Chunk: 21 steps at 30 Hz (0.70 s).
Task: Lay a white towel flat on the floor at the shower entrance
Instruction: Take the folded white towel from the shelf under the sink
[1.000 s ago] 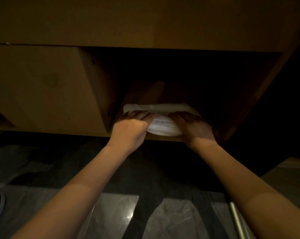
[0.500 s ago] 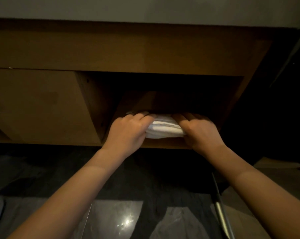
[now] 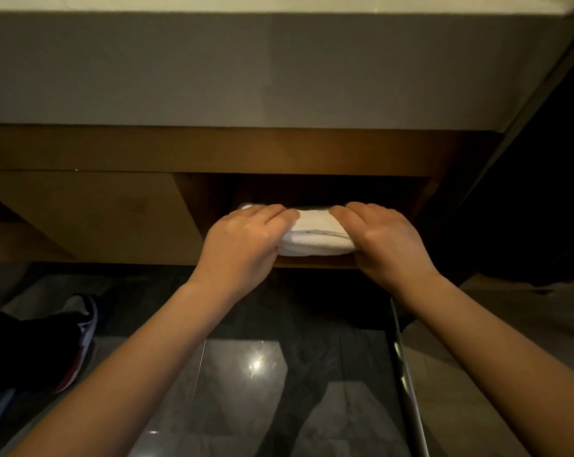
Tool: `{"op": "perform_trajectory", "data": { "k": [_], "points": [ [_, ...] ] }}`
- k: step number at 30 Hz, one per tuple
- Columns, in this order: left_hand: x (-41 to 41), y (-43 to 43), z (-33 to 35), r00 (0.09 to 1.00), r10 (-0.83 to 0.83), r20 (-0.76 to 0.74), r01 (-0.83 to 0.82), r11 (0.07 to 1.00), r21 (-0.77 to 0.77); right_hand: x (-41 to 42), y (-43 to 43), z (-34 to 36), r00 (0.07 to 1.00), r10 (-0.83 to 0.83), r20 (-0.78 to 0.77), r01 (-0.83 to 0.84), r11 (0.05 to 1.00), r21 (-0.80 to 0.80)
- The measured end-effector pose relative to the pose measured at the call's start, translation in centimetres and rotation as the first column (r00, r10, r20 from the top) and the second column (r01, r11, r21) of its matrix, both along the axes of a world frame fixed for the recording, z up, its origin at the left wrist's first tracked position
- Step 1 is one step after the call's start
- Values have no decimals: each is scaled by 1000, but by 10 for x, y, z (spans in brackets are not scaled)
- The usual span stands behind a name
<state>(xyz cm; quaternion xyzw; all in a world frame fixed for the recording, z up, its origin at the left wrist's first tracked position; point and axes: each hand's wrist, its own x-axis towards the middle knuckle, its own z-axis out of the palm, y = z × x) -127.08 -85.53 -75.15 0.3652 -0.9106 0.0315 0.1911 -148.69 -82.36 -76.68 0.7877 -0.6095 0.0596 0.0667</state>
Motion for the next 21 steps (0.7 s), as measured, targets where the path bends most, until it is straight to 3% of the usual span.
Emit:
{"op": "perform_trajectory", "data": {
  "k": [11,21],
  "points": [
    [14,37,140,1000,-11,15,10,997,74,13,39,142,999,39,7,-40,998,54],
    [19,52,329,999,34,27,-35,999,39,16,50,335,998,58,-39,-58,998,4]
  ]
}}
